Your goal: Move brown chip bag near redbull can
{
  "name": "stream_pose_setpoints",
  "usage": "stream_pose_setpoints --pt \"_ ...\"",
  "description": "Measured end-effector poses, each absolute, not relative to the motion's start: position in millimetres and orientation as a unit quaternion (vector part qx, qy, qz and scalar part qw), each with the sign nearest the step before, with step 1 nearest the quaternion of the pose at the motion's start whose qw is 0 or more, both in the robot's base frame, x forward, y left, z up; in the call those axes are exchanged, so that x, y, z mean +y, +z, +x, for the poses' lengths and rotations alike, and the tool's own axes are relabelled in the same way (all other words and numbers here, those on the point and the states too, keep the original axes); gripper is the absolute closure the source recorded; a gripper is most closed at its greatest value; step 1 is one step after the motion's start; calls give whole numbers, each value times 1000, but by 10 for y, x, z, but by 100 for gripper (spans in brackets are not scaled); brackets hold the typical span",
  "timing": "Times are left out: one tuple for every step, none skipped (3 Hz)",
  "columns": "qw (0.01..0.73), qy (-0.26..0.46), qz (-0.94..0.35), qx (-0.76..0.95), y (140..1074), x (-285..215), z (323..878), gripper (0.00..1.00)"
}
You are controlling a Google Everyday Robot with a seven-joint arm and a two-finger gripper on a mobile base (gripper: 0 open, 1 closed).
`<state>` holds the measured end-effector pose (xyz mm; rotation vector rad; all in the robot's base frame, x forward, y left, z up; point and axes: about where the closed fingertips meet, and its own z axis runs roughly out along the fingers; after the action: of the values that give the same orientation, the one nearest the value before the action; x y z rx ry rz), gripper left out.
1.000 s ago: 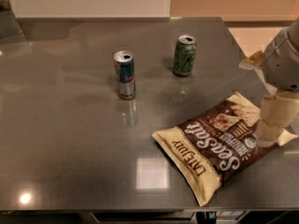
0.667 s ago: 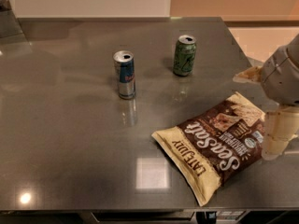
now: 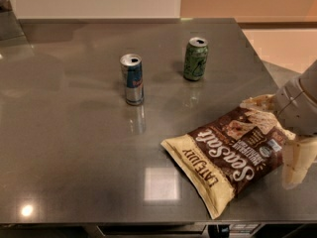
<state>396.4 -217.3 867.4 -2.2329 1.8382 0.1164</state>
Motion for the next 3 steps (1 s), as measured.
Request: stream_pose_setpoints --pt "134 33 -769 624 8522 -2168 3924 0" --pt "129 32 -771 623 8424 -2156 3917 18" --pt "124 31 -771 623 8387 -2141 3921 41"
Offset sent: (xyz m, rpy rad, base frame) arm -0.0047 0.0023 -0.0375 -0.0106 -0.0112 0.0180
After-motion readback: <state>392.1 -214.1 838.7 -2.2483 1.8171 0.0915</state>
